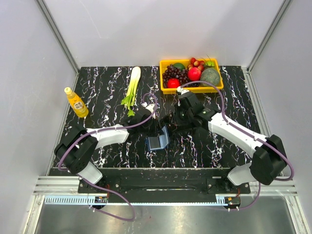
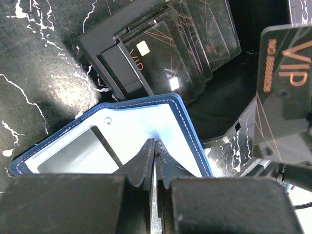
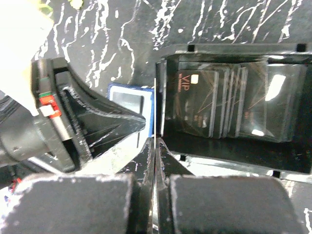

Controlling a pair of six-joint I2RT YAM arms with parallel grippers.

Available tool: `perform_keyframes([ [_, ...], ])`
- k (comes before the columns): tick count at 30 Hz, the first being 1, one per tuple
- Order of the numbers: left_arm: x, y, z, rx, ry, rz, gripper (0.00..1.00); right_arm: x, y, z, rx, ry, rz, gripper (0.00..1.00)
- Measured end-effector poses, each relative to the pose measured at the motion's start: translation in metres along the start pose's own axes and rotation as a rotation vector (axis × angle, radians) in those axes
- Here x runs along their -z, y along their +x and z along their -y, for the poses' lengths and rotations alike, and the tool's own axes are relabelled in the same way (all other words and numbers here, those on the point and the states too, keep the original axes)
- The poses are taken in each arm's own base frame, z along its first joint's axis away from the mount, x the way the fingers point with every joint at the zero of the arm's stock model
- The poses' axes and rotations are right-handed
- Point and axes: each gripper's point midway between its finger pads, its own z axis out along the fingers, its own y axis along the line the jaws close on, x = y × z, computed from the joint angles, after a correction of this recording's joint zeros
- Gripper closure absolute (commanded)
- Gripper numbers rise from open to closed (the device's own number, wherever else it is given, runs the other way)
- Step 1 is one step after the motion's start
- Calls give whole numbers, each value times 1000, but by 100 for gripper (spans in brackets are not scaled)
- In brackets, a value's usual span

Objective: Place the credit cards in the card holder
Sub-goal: Insert the credit card into the card holder.

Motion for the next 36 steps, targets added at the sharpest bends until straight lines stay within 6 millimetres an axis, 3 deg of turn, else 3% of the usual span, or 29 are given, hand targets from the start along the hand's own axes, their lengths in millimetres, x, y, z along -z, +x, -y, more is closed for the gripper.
perform_keyframes([
  [5,0,2,2,-4,2,-2,96,8,11,-15,-58,-94,-18,100],
  [15,0,1,0,-3,-9,1,96,1,38,-26,-80,-133,-78,100],
  [25,0,1,-2,-2,-16,3,96,-19,54,-22,-75,-84,-95,100],
  [36,0,1,-2,-2,-19,6,96,-21,50,-9,-78,-23,-28,100],
])
